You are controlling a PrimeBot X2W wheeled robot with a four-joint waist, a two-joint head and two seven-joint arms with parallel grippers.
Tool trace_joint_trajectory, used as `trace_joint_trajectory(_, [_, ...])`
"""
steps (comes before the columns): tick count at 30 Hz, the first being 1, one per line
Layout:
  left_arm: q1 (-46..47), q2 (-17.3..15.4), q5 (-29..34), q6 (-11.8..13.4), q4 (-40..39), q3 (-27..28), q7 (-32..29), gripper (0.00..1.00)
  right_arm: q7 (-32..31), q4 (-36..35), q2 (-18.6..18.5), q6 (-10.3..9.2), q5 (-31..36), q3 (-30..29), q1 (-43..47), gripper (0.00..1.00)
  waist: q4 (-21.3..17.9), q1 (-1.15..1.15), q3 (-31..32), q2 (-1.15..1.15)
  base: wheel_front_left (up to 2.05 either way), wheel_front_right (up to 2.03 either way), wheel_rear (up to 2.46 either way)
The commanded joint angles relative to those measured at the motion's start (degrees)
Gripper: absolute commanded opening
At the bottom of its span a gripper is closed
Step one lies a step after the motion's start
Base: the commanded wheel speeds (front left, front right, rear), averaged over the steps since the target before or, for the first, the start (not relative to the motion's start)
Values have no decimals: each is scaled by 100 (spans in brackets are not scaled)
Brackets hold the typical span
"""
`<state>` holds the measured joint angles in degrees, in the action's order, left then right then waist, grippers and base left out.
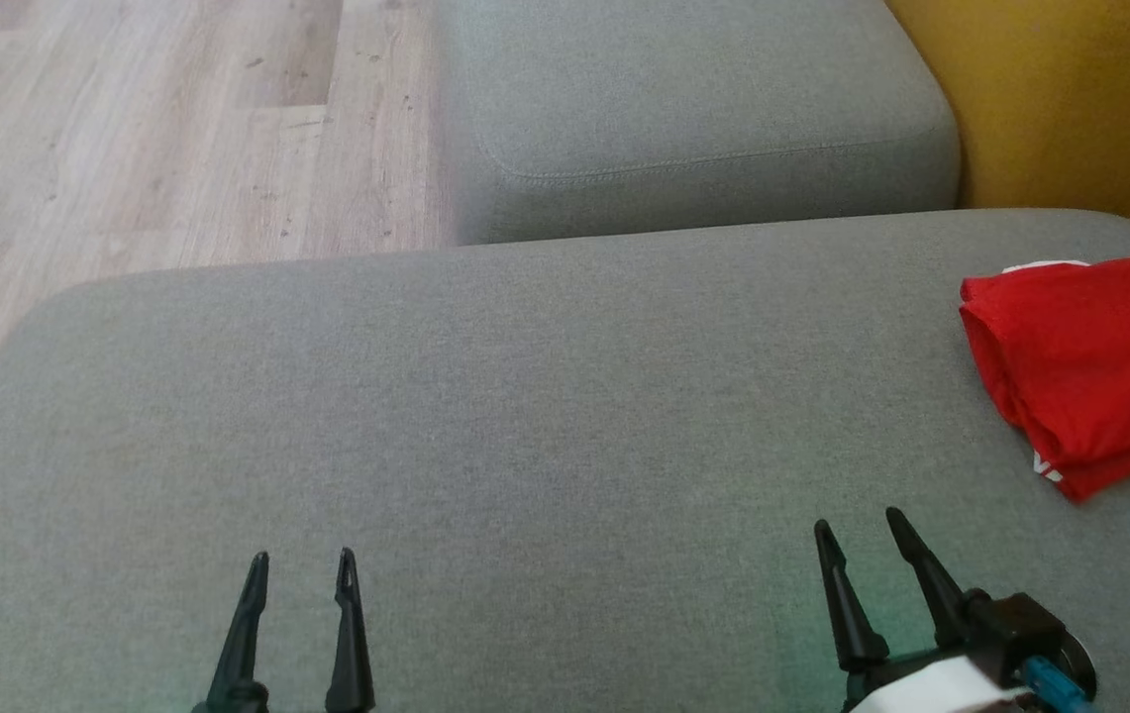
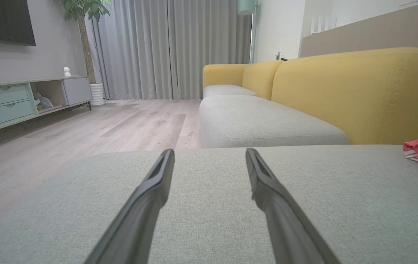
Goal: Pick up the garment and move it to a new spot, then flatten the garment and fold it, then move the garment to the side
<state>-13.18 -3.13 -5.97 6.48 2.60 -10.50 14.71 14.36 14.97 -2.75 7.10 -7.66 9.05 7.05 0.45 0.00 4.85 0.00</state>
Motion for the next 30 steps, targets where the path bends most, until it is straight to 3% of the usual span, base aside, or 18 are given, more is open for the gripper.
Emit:
trace_joint_trajectory(1, [226,25,60,-25,-169,225,29,100,63,-174,-14,39,-21,111,-257,100,-1,0,-13,0,0,0,0])
trace_joint_trajectory(4, [241,25,110,14,-138,242,29,100,63,-161,-13,39,-16,103,-285,100,-9,0,-23,0,0,0,0])
trace_joint_trajectory(5, [1,0,70,7,37,29,0,0,0,11,0,0,0,-9,-23,0,-11,0,-24,0,0,0,0])
trace_joint_trajectory(9, [-61,7,12,3,318,-8,-3,0,-12,269,0,-5,-43,1,78,0,-13,1,-31,0,0,0,0])
trace_joint_trajectory(30, [277,-79,-1553,-233,468,166,-269,0,-275,206,-86,2,-1562,-153,-159,0,-18,1,-110,0,0,0,0])
